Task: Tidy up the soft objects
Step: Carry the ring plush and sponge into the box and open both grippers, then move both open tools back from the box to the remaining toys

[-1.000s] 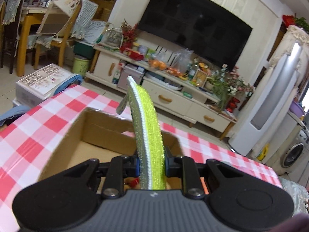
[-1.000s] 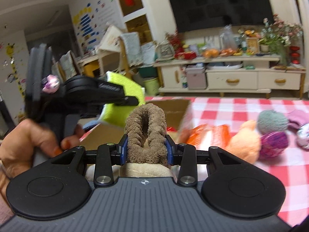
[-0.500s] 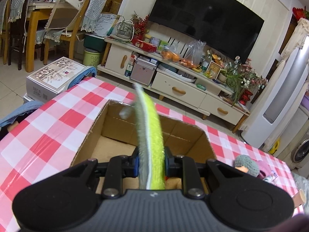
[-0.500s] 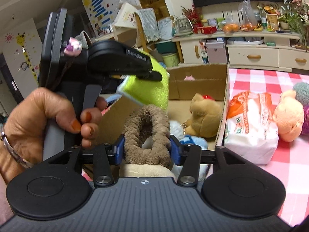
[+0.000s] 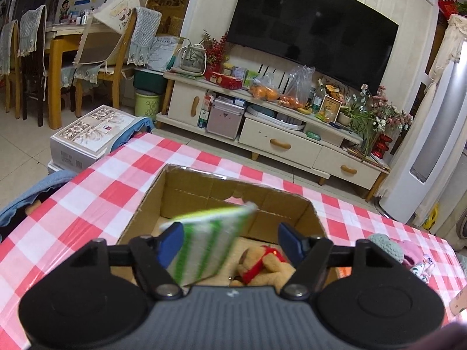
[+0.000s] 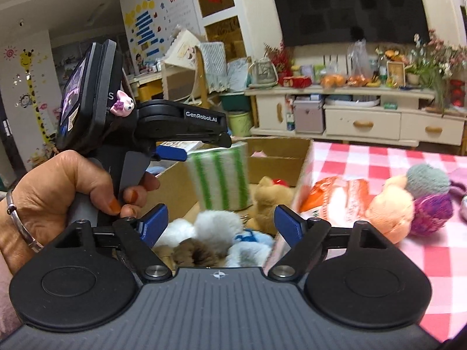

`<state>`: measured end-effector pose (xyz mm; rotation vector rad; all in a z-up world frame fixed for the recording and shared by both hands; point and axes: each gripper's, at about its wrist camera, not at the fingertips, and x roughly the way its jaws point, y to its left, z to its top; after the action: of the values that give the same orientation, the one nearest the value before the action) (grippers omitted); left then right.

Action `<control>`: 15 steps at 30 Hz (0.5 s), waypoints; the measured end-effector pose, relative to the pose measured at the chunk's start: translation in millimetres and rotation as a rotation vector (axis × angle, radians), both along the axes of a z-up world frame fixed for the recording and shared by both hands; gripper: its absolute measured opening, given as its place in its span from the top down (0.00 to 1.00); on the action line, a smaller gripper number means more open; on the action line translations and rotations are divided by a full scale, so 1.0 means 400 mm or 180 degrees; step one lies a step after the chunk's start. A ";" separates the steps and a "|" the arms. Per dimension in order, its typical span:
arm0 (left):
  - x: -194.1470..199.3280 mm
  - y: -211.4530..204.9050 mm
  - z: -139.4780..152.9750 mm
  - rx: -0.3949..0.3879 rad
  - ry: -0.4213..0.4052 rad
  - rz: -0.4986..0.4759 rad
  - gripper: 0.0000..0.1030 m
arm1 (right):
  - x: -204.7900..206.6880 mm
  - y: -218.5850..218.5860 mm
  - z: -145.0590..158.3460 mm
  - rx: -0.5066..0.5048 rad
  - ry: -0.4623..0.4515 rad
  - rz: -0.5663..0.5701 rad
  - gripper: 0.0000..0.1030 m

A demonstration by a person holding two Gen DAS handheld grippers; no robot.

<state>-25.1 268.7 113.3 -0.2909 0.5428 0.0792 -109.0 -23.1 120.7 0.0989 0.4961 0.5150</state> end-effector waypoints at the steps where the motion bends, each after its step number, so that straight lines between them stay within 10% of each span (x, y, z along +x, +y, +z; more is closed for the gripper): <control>1: -0.001 -0.004 0.000 0.0001 -0.0006 -0.0002 0.26 | -0.005 -0.006 0.000 -0.0009 -0.0019 -0.0019 0.02; 15: 0.000 -0.082 0.003 0.0093 -0.0020 -0.0132 0.22 | -0.007 -0.047 -0.012 -0.0039 -0.0075 -0.0264 0.01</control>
<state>-25.2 235.8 114.6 -0.2514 0.5407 0.0458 -111.9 -42.0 115.7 0.1013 0.4701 0.4316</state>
